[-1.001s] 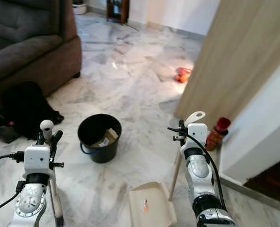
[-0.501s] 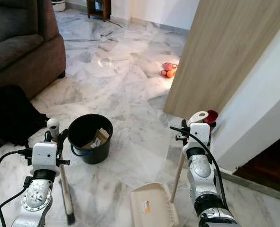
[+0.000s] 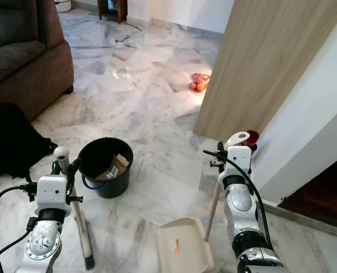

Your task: Sweep floor

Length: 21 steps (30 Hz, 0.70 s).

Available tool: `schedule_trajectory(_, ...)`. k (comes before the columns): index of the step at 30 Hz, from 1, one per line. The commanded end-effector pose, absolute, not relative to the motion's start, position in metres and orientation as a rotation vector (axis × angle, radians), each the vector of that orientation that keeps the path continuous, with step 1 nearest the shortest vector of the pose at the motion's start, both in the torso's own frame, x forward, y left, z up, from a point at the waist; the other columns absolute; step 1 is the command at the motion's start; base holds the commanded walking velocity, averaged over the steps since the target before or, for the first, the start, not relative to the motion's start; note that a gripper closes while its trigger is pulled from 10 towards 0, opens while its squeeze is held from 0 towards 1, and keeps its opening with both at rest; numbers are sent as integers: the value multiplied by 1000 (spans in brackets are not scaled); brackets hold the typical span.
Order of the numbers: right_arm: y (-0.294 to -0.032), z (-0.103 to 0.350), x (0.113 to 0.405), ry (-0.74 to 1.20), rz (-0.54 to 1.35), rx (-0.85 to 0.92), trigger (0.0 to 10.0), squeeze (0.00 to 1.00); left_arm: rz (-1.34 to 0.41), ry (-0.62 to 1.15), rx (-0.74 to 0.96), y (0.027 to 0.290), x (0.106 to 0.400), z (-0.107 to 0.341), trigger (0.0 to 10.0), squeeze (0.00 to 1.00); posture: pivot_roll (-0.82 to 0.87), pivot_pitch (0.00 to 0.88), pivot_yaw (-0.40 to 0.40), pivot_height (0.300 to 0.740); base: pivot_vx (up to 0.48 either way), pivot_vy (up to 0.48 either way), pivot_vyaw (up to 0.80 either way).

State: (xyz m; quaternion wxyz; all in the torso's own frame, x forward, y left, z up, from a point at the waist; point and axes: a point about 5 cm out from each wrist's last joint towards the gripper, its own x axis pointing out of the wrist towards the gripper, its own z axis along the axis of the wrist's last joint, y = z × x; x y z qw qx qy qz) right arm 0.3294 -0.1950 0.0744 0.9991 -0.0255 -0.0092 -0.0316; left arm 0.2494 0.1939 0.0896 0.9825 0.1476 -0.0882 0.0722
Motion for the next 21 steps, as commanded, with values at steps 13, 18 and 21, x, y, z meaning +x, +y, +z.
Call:
schedule_trajectory(13, -193, 77, 330, -31, -77, -60, 10000, 0, 113, -230, 328, 191, 250, 102, 10000, 0, 134, 61, -92, 740, 0, -108, -800)
schedule_trajectory(18, -191, 76, 330, -32, -75, -58, 10000, 0, 105, -226, 339, 192, 249, 101, 10000, 0, 139, 60, -88, 740, 0, -170, -800)
schedule_trajectory(21, -189, 76, 330, -31, -72, -56, 10000, 0, 105, -228, 338, 192, 250, 102, 10000, 0, 137, 57, -87, 740, 0, -334, -800)
